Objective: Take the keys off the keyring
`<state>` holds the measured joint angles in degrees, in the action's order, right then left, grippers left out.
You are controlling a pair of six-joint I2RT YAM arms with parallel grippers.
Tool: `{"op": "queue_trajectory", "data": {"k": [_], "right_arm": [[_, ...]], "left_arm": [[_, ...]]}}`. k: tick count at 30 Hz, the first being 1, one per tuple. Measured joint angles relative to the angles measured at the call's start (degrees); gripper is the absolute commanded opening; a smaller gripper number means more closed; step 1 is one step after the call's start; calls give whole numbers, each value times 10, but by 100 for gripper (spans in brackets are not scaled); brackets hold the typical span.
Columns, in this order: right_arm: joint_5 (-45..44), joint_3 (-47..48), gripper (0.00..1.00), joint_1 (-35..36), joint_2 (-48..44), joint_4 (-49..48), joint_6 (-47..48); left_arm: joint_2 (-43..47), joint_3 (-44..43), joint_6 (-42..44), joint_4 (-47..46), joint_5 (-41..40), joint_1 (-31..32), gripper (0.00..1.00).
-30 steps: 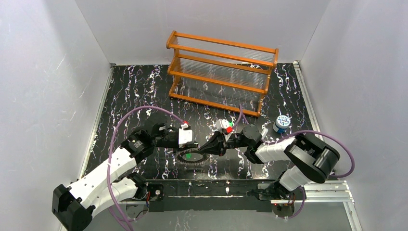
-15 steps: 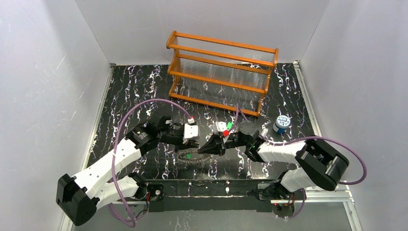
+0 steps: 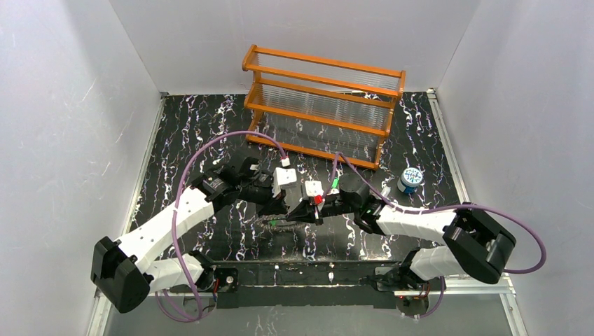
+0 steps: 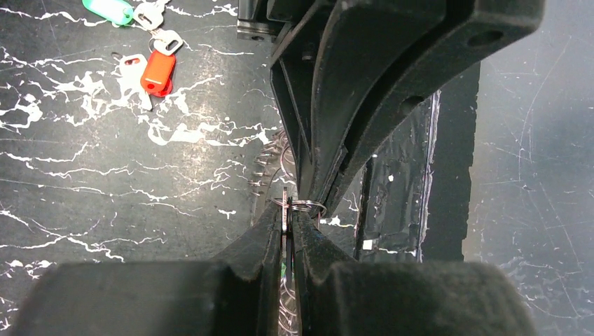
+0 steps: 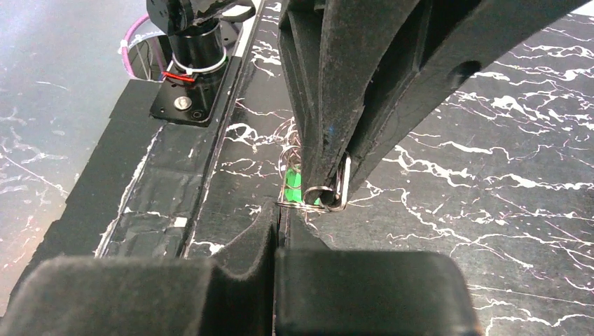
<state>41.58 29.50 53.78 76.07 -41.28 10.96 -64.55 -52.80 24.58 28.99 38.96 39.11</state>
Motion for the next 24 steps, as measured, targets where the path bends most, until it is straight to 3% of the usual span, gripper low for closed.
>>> {"op": "queue_trajectory", "data": {"k": [9, 24], "right_arm": [[-19, 10, 1, 7, -13, 38, 12], [-24, 12, 1, 3, -23, 29, -40]], "left_arm": [[8, -2, -4, 5, -7, 8, 0], [62, -2, 64, 17, -24, 35, 0]]}}
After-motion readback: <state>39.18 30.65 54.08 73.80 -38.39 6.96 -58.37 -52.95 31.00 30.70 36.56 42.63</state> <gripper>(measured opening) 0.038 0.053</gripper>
